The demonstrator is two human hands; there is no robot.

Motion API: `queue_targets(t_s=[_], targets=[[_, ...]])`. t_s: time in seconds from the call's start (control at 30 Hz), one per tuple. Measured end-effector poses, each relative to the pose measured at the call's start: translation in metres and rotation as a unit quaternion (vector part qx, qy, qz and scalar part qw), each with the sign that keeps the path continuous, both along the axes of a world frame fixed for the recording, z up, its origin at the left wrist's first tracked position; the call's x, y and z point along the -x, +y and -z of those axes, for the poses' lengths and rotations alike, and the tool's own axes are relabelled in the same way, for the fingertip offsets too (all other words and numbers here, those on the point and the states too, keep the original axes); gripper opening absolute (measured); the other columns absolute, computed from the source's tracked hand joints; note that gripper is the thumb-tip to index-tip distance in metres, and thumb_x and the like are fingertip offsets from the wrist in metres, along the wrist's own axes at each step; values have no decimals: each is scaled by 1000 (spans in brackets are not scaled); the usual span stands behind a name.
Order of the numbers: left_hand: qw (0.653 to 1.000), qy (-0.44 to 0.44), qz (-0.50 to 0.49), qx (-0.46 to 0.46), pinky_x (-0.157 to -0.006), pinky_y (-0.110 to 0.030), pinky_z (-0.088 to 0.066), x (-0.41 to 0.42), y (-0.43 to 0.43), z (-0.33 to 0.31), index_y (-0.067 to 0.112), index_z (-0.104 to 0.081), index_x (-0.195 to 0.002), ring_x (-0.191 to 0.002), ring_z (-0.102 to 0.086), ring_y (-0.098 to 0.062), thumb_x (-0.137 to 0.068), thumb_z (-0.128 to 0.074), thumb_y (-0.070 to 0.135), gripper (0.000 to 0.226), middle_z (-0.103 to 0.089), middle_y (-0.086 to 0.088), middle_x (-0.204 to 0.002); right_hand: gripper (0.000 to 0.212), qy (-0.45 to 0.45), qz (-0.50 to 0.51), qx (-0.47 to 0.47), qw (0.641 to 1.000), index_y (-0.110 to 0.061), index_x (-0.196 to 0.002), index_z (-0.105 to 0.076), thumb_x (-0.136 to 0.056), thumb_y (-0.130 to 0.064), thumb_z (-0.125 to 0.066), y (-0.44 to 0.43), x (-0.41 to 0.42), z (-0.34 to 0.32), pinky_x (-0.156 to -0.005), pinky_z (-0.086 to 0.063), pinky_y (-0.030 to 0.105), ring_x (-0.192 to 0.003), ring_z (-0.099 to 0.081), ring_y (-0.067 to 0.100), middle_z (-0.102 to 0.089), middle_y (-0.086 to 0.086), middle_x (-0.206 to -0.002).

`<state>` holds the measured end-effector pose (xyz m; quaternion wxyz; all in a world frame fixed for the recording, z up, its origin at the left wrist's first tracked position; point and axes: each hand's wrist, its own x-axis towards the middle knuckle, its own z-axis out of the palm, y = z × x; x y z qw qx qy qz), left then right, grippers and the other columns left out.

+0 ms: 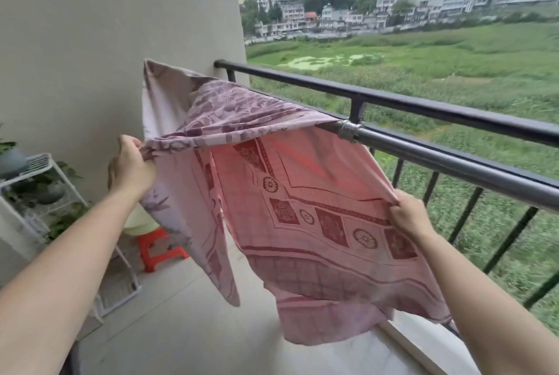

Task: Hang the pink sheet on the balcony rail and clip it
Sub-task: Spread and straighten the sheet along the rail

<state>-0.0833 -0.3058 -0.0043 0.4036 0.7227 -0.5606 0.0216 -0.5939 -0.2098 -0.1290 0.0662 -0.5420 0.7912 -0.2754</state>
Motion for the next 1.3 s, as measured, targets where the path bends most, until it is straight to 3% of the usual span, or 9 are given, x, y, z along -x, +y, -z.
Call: queue_targets(t_s=[0.17,0.23,0.37,0.53,0.7,0.9,1.07,1.2,1.3], targets=[[990,-121,48,-59,-69,-41,-48,-1,12,6,20,-42,-109,-86,-64,-42,-66,-80,53,66,-68,-19,-97,57,-85,-84,-108,987,-27,-96,-60,-72,-79,-62,23,-26,24,-69,-47,33,-82,-66,24,-67,-5,-87],[968,-237,19,-85,-69,-43,-52,-8,13,5,22,-41,-111,-82,-64,-43,-74,-77,32,53,-67,-19,-95,54,-62,-72,-118,988,-22,-86,-70,-76,-75,-61,26,-27,31,-66,-49,31,-78,-68,23,-70,-4,-80],[971,-240,-16,-7,-68,-46,-47,-14,10,-9,18,-40,-99,-80,-61,-48,-74,-55,-4,37,-57,-21,-93,18,29,-11,-108,994,-12,-87,-65,-86,-20,-49,23,-21,26,-75,-55,40,-89,-63,35,-65,16,-93],[981,-191,-11,1,-73,-48,-47,-15,11,-11,14,-43,-97,-89,-58,-47,-74,-61,-2,33,-52,-21,-98,20,-131,111,22,985,-18,-102,-53,-88,-7,-44,25,-22,22,-72,-36,37,-100,-58,40,-64,23,-105],[996,53,71,-22,-78,-40,-48,-24,5,-10,22,-62,-95,-92,-63,-35,-75,-71,37,27,-69,-13,-97,15,-151,128,-15,980,-15,-97,-48,-92,-25,-39,31,-45,18,-73,-40,39,-99,-60,42,-64,25,-109],[989,0,146,-29,-61,-34,-40,-29,7,0,17,-73,-90,-91,-65,-40,-73,-69,59,46,-64,-22,-82,63,-19,132,-116,984,-10,-122,-45,-82,-58,-57,34,-73,15,-88,-48,44,-112,-57,38,-56,19,-123],[989,-66,129,25,-69,-41,-46,-26,3,-12,17,-73,-93,-86,-59,-44,-75,-46,63,57,-59,-20,-84,124,33,115,-231,966,3,-150,-8,-72,-73,-67,23,-125,-12,-95,-47,42,-128,-50,33,-38,18,-147],[988,-68,129,56,-67,-40,-45,-28,-8,-16,19,-71,-92,-84,-59,-45,-85,-52,59,45,-55,-19,-85,98,130,51,-166,976,-4,-140,-37,-80,-80,-48,7,-180,-62,-82,-52,38,-110,-60,26,-53,11,-130],[985,-68,139,73,-67,-40,-45,-30,-18,-19,19,-72,-94,-87,-59,-45,-88,-61,48,31,-56,-20,-89,86,21,-125,-88,988,-8,-134,-54,-84,-78,-44,-10,-221,-101,-79,-59,36,-103,-67,23,-63,8,-128]])
